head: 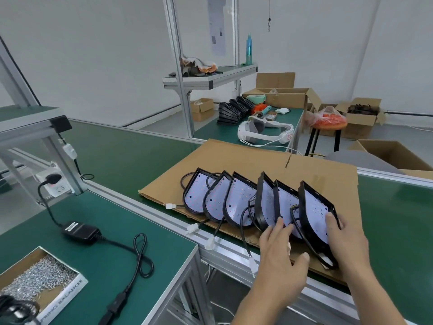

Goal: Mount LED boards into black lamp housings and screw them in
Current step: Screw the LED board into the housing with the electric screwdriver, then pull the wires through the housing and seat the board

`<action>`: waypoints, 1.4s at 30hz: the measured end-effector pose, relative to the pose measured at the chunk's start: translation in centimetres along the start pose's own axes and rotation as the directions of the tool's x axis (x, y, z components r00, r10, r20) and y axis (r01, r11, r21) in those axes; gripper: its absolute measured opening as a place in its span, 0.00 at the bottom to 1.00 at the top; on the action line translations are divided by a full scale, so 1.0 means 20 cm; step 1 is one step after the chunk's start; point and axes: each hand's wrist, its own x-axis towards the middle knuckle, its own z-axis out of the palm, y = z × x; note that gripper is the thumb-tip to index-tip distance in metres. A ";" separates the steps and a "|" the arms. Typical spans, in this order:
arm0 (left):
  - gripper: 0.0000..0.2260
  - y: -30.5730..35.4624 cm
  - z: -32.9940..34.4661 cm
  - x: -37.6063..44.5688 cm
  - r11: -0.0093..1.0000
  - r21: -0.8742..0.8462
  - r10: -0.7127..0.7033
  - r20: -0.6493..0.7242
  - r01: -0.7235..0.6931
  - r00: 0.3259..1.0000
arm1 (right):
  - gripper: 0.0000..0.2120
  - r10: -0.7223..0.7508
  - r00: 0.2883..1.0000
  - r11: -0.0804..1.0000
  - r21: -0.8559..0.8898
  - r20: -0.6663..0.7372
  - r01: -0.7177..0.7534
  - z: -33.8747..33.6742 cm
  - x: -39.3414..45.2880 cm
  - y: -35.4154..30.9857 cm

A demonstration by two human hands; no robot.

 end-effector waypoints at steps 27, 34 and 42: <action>0.13 -0.76 -1.30 -1.93 0.827 -0.416 -0.388 -0.909 0.379 -0.150 | 0.20 -0.637 -0.171 0.622 0.632 0.752 0.462 1.24 -2.42 -0.84; 0.10 -0.87 -1.31 -2.12 0.721 -0.437 -0.426 -0.891 0.538 -0.154 | 0.16 -0.565 -0.216 0.590 0.573 0.796 0.568 1.40 -2.64 -0.72; 0.13 -0.90 -1.30 -2.14 0.756 -0.446 -0.386 -0.895 0.479 -0.225 | 0.14 -0.559 -0.294 0.519 0.604 0.775 0.605 1.62 -2.82 -0.89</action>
